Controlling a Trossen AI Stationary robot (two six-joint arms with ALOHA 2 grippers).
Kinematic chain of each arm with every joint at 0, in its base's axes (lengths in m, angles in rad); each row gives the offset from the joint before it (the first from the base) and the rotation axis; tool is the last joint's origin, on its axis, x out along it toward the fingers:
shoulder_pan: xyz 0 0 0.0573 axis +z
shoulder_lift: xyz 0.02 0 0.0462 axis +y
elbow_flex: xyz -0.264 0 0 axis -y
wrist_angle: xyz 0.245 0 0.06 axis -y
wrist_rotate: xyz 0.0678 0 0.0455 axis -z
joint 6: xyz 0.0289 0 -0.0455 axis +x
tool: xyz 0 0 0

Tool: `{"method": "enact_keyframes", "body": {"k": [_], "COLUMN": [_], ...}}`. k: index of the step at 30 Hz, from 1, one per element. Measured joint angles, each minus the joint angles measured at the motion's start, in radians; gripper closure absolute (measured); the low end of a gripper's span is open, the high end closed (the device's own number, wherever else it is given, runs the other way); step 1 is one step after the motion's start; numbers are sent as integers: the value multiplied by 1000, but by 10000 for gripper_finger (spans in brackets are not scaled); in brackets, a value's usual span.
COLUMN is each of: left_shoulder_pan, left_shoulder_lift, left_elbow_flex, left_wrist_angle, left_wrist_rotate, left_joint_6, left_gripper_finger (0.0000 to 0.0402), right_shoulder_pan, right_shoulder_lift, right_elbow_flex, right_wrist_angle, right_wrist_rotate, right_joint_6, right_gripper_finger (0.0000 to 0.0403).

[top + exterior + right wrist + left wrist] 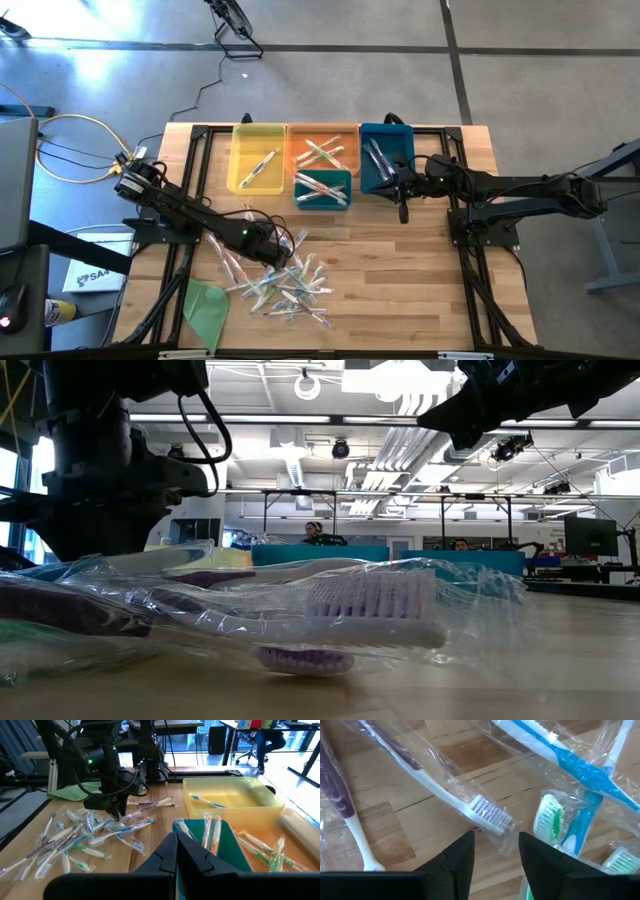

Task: Pick & Place Toothbrushes
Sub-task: Put the purple toothbrush into the blue bin

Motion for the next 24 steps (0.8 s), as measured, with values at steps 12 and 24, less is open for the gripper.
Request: {"method": "enact_keyframes", "body": {"k": [12, 24], "left_shoulder_pan": [0, 0], "left_shoulder_lift": [-108, -232], "left_elbow_flex": [0, 0], "left_wrist_angle": [-36, -184], "left_wrist_rotate": [2, -123], "left_joint_6": [27, -10], "left_gripper_finger": [245, 245], "right_shoulder_pan": [0, 0], "right_shoulder_lift": [0, 0], "right_elbow_flex": [0, 0], "right_wrist_angle": [0, 0], "right_wrist_rotate": [3, 3], "right_joint_6": [0, 2], "right_gripper_finger": [401, 401]}}
